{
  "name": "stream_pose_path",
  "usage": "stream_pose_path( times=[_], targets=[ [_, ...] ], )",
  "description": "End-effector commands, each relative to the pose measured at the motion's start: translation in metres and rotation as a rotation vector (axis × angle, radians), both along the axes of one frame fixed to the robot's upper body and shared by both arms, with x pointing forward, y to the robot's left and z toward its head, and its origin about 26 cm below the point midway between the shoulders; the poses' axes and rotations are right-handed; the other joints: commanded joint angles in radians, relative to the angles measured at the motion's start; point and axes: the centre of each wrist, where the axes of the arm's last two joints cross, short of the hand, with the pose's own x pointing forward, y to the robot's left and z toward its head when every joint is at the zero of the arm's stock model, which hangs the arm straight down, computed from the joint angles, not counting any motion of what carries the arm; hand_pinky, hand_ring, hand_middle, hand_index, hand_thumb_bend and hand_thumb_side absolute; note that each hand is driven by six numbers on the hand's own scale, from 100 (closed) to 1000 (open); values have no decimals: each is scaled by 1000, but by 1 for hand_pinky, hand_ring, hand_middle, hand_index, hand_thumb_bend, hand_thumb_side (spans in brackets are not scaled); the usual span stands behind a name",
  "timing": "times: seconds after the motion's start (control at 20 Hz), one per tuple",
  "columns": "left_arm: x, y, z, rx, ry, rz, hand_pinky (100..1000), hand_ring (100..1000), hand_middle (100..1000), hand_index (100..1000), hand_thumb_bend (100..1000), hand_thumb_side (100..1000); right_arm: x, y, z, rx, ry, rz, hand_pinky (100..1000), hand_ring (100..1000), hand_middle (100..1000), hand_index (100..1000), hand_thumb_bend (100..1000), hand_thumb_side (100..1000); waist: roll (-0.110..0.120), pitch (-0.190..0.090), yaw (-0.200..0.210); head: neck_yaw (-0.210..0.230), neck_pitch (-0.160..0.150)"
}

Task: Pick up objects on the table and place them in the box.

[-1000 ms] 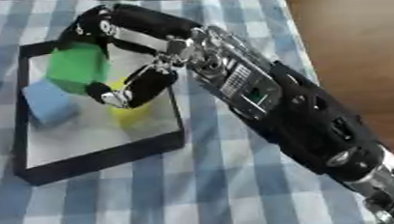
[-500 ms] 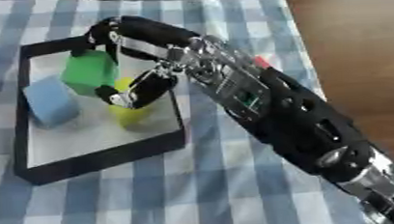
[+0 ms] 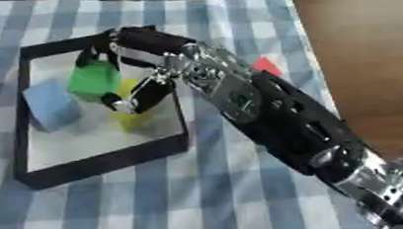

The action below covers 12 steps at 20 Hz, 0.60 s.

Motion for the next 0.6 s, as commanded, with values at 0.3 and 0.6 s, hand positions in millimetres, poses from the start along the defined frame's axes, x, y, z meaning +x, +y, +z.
stream_pose_path(
  times=[0.3,0.6],
  targets=[
    [-8,2,21,34,-55,12,652,742,714,815,425,581,1,-4,8,-23,-55,13,901,806,789,816,100,101,17,-23,3,-6,-8],
    [-9,3,20,35,-48,15,652,742,713,815,428,581,-5,-6,24,1,-155,34,919,872,846,909,100,221,15,-24,1,-9,-6]
  ],
)
